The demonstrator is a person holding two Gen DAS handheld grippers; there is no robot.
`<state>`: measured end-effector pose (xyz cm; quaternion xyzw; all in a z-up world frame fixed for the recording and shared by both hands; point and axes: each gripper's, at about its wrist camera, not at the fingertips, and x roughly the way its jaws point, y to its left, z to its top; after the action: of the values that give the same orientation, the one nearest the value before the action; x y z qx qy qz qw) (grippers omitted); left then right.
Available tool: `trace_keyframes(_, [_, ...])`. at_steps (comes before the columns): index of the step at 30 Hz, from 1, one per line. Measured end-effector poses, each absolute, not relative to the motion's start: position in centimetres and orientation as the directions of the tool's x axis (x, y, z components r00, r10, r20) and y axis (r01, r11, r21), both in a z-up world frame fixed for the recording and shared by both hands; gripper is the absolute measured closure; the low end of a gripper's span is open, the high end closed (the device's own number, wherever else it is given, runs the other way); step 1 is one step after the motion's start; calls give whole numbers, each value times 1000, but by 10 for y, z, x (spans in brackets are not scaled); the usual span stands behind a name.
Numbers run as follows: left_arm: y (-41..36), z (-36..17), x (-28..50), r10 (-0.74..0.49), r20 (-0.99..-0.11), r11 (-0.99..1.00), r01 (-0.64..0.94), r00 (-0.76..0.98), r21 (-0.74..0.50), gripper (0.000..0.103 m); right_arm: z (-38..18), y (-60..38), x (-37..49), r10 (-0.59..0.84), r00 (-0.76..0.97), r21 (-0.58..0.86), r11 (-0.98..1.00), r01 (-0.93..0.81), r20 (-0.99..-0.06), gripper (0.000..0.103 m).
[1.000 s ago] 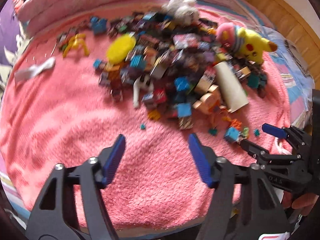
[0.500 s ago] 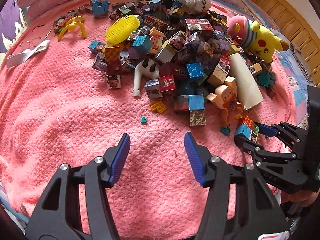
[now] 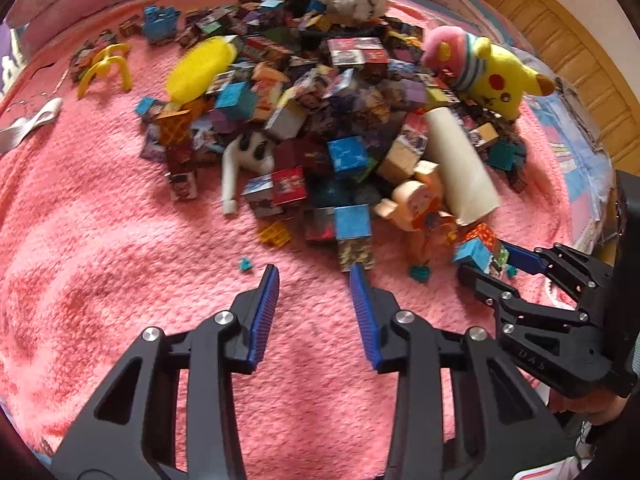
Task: Collect trash
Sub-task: 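Grasp a blue-and-red picture cube with the right gripper while the left gripper grasps a blue-topped cube stack, then carry both held cubes from the bed over the white bin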
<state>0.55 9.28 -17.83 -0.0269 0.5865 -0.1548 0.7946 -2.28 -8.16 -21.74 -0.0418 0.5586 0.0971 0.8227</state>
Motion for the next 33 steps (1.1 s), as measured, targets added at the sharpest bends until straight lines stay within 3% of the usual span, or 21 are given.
trace_keyframes(7, [76,-179,9,-351,-896,922,267,272,-280,66,-215,-90,-26,113,362,55,984,-168,-925,57])
trace_keyframes(16, [70,-204,22,-352,-905,922,254,238,-291,64,-218,-95,-30,118,365,69,987,-144,-923,57])
trace_keyframes(22, [70,-216,22,-340,-918,927,235,206,-290,83,-218,-102,-29,116,368,81,991,-110,-922,57])
trace_keyframes(33, [76,-205,14,-277,-934,944,246,227,-220,83,-207,-93,-35,145,376,114,988,-104,-915,57])
